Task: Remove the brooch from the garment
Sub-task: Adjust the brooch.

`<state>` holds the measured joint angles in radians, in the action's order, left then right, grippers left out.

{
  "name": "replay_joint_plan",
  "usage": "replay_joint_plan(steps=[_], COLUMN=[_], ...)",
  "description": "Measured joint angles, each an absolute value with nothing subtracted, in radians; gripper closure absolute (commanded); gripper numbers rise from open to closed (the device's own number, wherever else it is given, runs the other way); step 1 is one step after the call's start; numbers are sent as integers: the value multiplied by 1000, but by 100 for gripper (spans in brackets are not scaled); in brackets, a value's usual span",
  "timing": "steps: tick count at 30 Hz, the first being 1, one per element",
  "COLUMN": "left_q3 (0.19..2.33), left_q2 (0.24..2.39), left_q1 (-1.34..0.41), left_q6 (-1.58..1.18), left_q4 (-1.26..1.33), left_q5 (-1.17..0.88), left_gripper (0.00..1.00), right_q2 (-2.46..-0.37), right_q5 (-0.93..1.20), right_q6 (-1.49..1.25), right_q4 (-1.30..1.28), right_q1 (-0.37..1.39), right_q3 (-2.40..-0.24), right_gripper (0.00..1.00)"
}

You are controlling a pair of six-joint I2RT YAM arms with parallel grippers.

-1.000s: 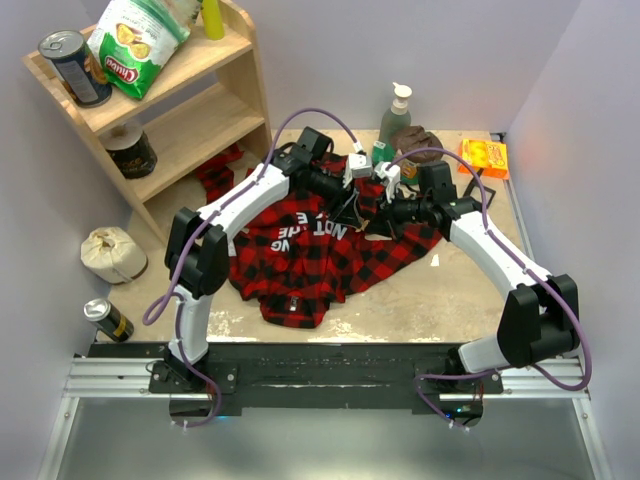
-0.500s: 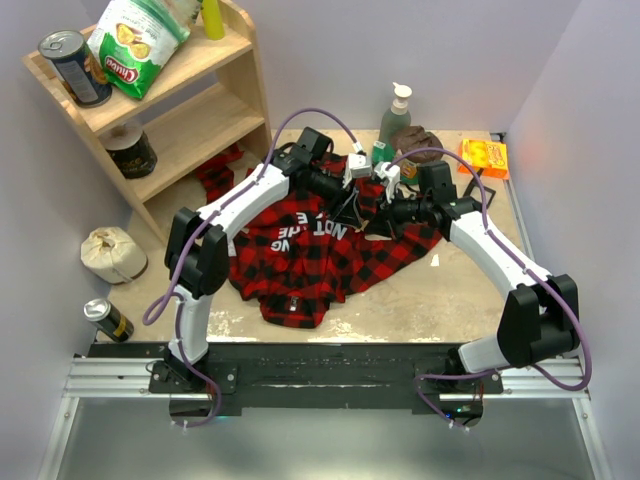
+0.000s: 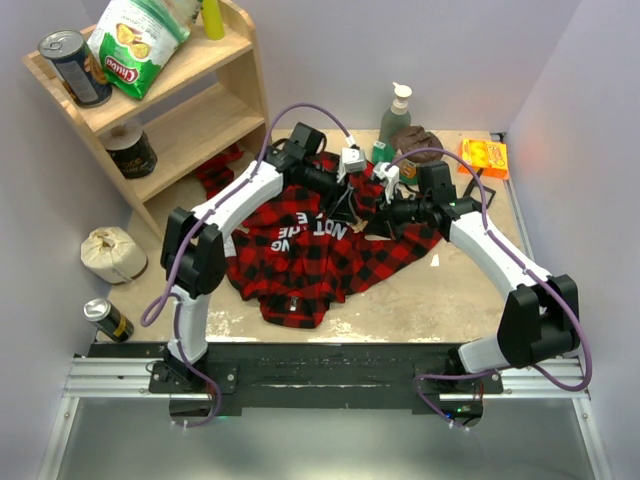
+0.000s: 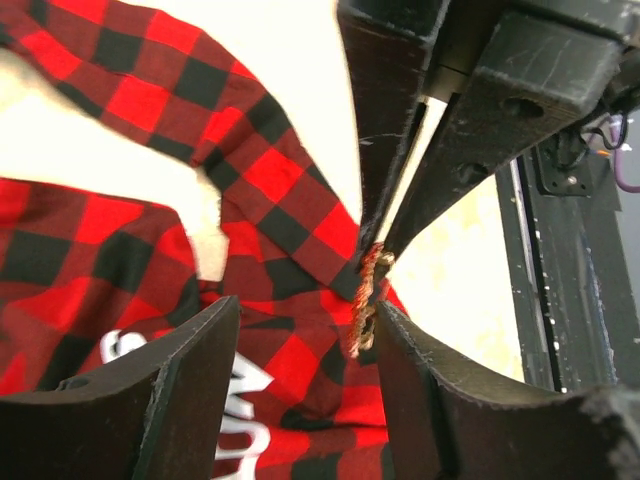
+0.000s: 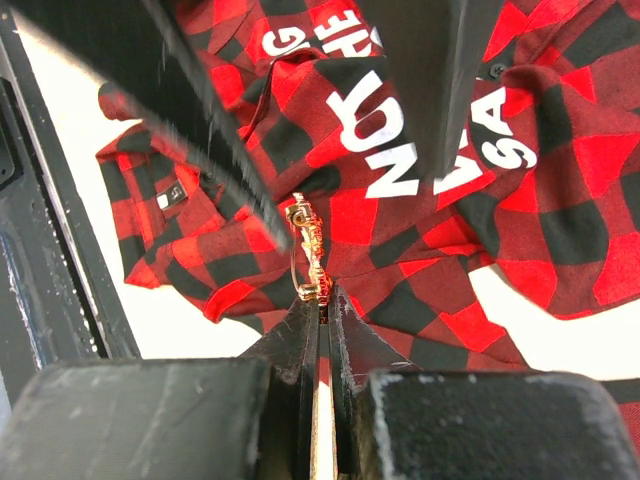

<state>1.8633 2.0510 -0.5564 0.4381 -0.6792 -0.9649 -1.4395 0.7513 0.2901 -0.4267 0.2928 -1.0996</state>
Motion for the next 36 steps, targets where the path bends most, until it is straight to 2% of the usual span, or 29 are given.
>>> replay_joint_plan(steps=[13, 17, 25, 26, 28, 36], left_q3=[1778, 1712, 1620, 1616, 1599, 1523], left_q2=[1971, 1908, 1783, 1779, 1773, 1769], left_q1=[-498, -498, -498, -498, -498, -497], left_q6=[437, 434, 430, 431, 430, 429], left_q4=[-601, -534, -429, -418, -397, -347], left_q5=[-948, -905, -840, -837, -832, -813], left_gripper=[37, 26, 15, 9, 5, 0], right_q2=[-1439, -1439, -1438, -1439, -1439, -1439], right_q5=[778, 780, 781, 781, 781, 781], right_q6=[289, 289, 287, 286, 284, 281], right_q4=[-431, -433, -434, -434, -434, -434], right_q1=[297, 297, 297, 297, 297, 297], right_q3=[-1100, -1100, -1100, -1100, -1100, -1100], right_gripper=[100, 100, 100, 100, 100, 100])
